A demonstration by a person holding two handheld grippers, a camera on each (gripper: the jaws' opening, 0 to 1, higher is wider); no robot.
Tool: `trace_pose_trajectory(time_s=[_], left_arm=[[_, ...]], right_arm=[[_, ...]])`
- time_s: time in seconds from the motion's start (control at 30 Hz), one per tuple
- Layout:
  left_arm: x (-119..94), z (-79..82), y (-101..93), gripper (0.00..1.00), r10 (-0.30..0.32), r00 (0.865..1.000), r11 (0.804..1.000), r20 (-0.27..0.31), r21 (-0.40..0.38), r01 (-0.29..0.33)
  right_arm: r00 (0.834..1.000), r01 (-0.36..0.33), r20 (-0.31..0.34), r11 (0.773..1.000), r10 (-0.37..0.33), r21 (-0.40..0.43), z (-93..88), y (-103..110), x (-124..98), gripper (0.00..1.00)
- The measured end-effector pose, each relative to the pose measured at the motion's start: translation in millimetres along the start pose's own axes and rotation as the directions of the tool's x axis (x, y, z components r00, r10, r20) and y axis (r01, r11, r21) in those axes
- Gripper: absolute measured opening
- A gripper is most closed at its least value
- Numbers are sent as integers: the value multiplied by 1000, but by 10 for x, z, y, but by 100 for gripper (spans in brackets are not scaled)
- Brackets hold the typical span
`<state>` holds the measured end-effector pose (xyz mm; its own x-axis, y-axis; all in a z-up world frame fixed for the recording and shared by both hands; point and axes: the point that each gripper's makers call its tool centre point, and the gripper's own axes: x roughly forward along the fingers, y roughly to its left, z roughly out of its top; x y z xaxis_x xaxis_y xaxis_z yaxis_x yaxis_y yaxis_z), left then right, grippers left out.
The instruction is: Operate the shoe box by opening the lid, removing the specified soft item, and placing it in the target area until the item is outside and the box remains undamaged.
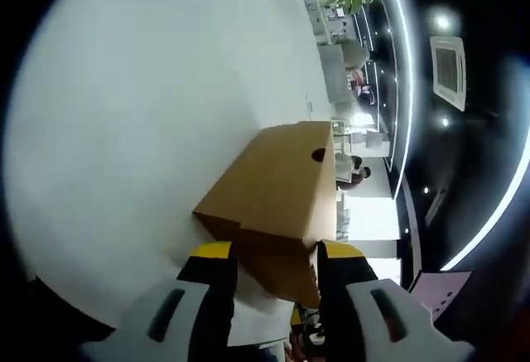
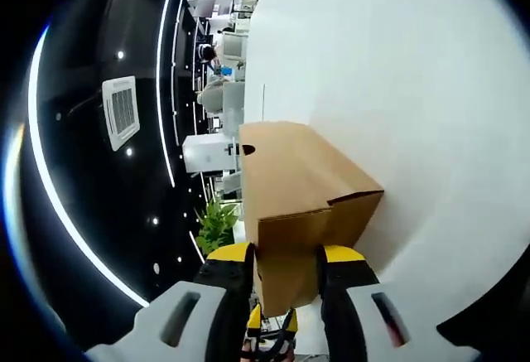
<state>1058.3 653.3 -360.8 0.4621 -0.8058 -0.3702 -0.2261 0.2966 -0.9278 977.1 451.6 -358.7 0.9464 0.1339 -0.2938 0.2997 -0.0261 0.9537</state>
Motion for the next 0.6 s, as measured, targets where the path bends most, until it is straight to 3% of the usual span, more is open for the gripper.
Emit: trace_pose_trajectory(time_s=[0.33, 0.6], left_arm=[[-37, -9, -6, 31, -2, 1000, 1000, 6, -26, 3], [-88, -20, -70, 30, -11, 1000, 1000, 14, 6, 11]], right_arm=[[1000, -6, 13, 1000, 6, -17, 14, 2, -7, 29], [999, -32, 20, 999, 32, 1, 11, 43, -39, 28]])
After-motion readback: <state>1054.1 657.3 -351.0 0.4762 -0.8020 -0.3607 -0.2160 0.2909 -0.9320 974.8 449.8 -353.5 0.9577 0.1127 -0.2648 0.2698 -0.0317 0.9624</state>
